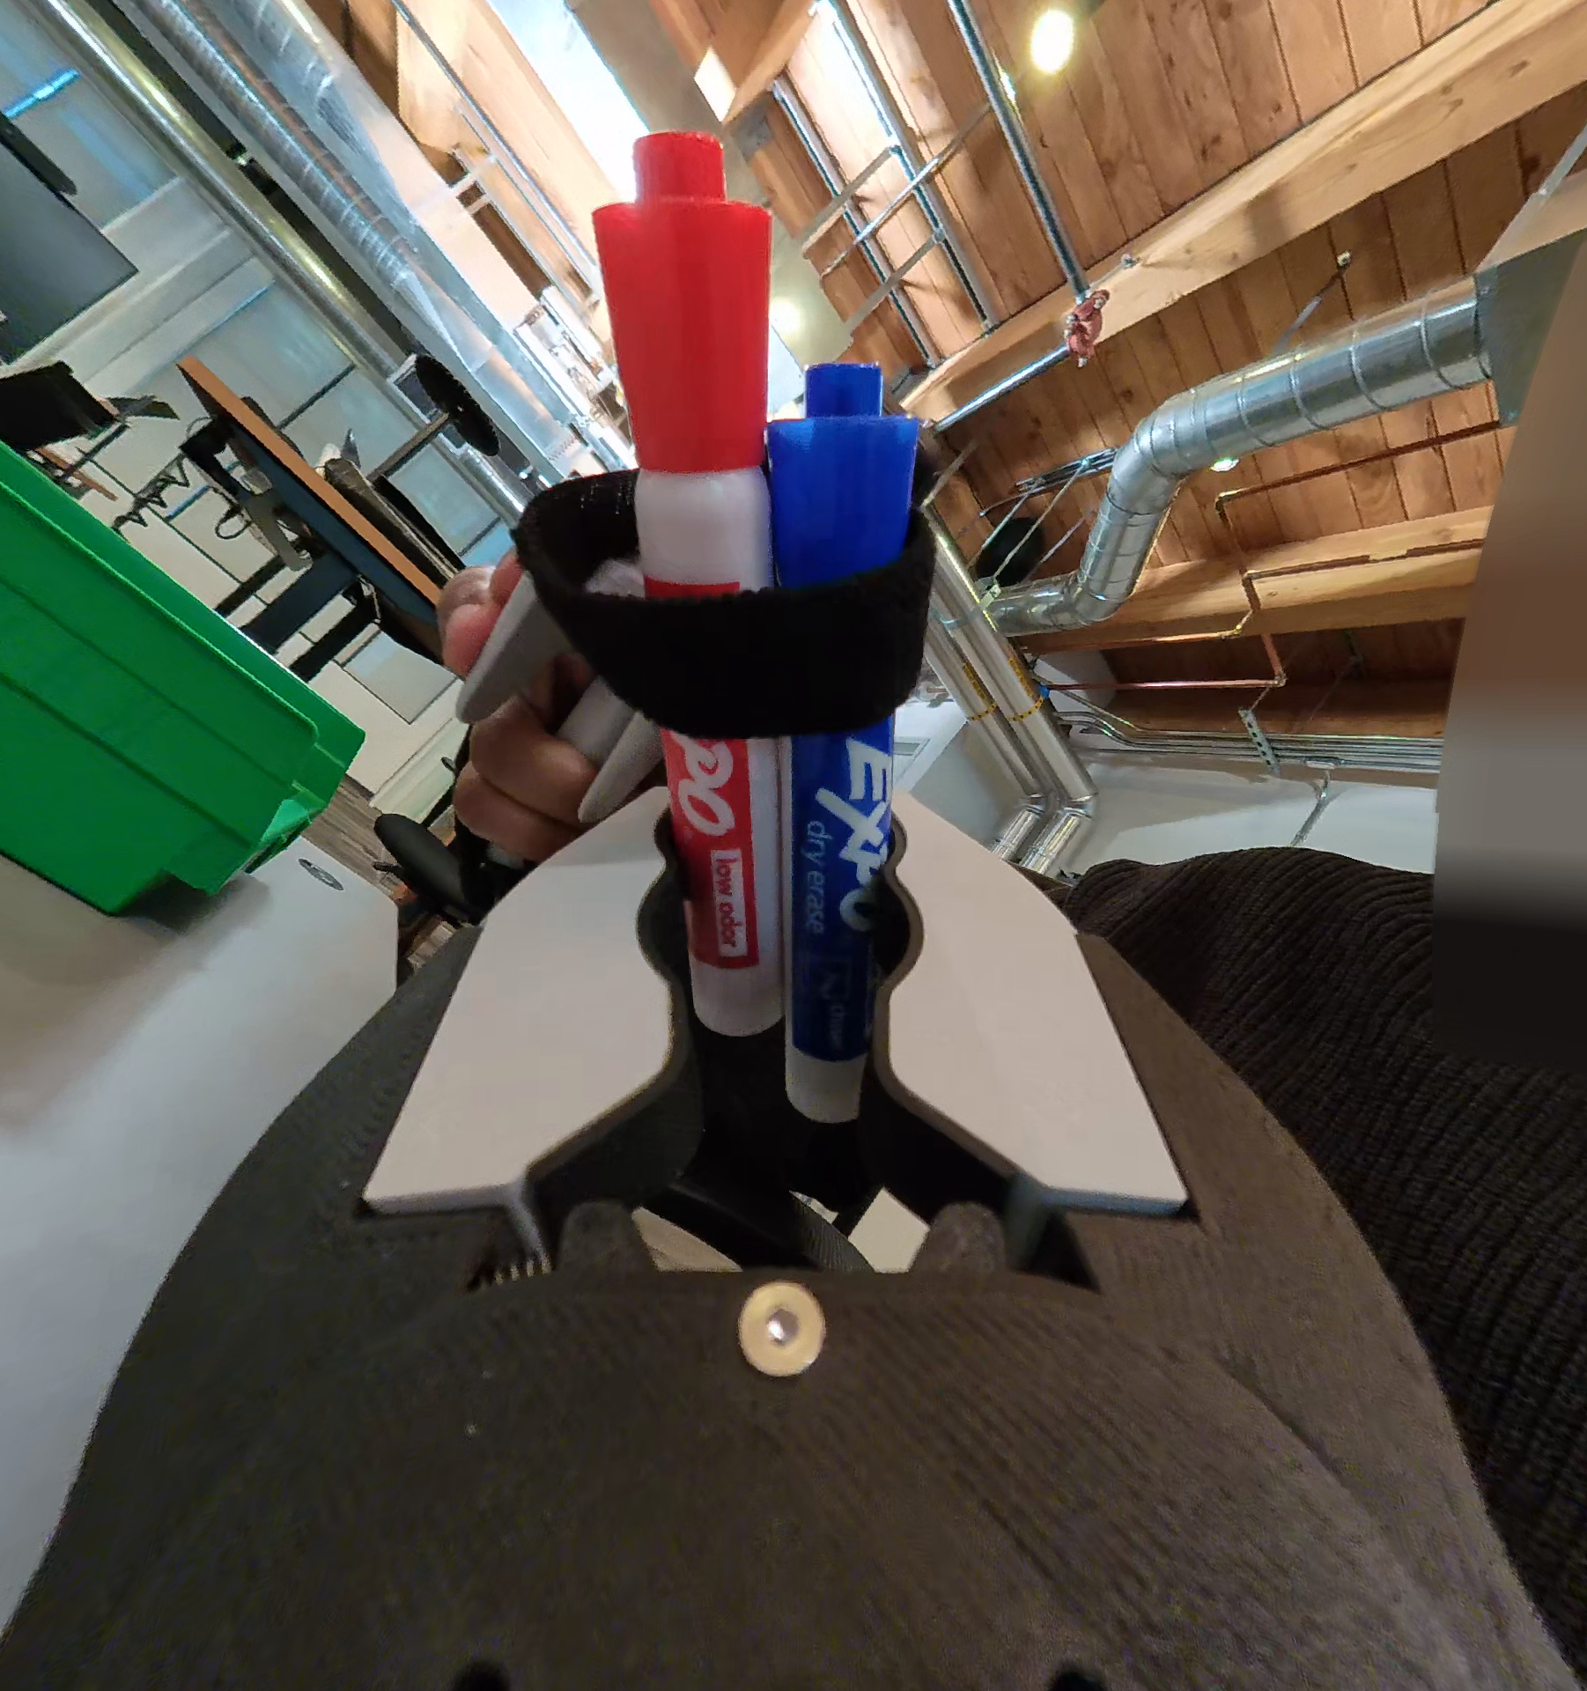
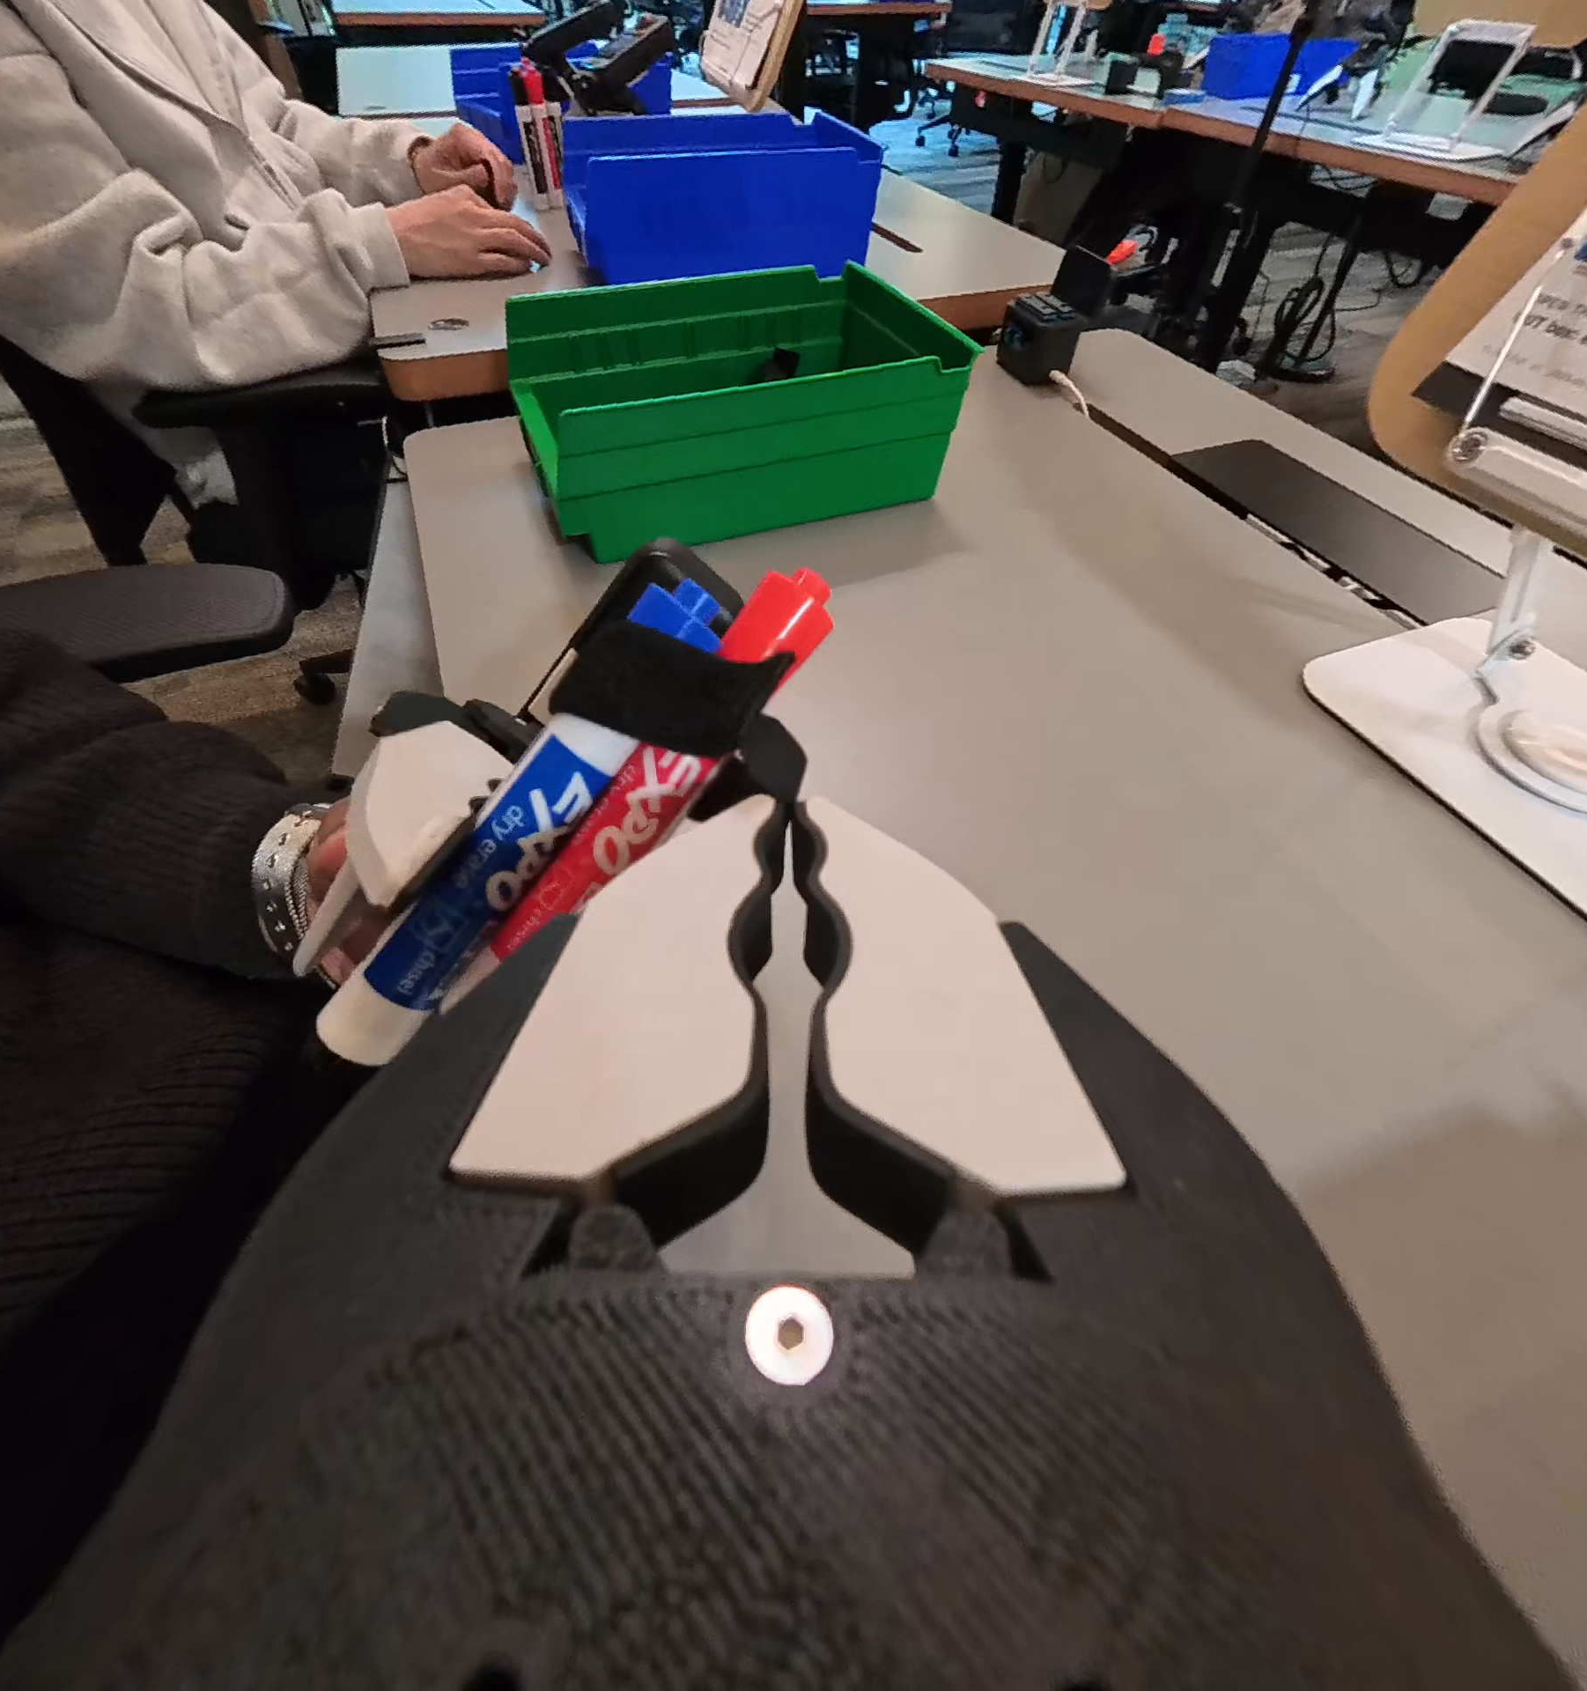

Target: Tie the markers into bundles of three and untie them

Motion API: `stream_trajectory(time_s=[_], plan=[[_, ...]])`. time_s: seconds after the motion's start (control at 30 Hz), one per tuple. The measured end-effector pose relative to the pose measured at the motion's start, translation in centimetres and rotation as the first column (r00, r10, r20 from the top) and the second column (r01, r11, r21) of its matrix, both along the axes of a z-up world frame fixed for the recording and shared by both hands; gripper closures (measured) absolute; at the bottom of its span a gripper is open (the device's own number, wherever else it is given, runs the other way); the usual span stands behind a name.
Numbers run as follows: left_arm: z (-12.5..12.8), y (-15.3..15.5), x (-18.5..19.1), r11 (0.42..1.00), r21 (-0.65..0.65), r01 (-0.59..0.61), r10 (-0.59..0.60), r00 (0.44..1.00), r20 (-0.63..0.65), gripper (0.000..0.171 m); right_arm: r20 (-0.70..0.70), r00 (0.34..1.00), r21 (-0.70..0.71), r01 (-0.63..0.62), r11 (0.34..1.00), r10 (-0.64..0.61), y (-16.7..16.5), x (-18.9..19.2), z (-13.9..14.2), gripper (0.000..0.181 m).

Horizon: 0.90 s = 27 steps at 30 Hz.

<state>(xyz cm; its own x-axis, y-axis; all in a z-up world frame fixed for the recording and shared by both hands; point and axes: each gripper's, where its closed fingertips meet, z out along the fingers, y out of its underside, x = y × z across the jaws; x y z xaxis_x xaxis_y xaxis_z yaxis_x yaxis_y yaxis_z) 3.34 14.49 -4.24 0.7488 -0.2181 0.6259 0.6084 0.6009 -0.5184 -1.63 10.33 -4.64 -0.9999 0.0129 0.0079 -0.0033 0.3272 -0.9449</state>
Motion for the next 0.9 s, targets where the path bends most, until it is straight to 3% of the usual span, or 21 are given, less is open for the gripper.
stream_trajectory(time_s=[0.17, 0.37, 0.53, 0.63, 0.73, 0.83, 0.9], plan=[[0.2, -0.6, -0.4, 0.999, 0.031, -0.044, 0.044, 0.999, 0.012, 0.134, -0.05, 0.984, 0.038, 0.174, 0.984, -0.172, 0.9, -2.9, -0.5, 0.18], [0.1, -1.0, -0.6, 0.998, 0.036, -0.044, 0.044, 0.999, 0.023, 0.135, 0.018, 0.958, 0.009, 0.287, 0.958, -0.288, 3.2, -5.5, 0.0, 0.18], [0.0, -1.0, -0.6, 0.999, 0.033, -0.035, 0.034, 0.999, 0.024, 0.135, -0.057, 0.905, -0.088, 0.417, 0.905, -0.422, 7.4, -8.5, 4.5, 0.18], [-0.2, -1.1, -0.7, 0.999, 0.039, -0.032, 0.031, 0.999, 0.033, 0.135, -0.1, 0.81, -0.173, 0.558, 0.812, -0.578, 12.2, -11.5, 8.2, 0.18], [-0.3, -1.1, -0.8, 0.999, 0.037, -0.031, 0.03, 0.999, 0.039, 0.135, -0.141, 0.651, -0.264, 0.702, 0.662, -0.746, 18.0, -14.8, 10.6, 0.18], [-0.4, -1.0, -0.8, 0.999, 0.032, -0.032, 0.031, 0.999, 0.041, 0.135, -0.258, 0.423, -0.28, 0.827, 0.487, -0.868, 23.9, -18.2, 9.3, 0.18], [-0.4, -0.9, -0.9, 0.999, 0.024, -0.036, 0.034, 0.998, 0.044, 0.135, -0.26, 0.368, -0.178, 0.891, 0.419, -0.893, 26.1, -19.8, 5.3, 0.18]])
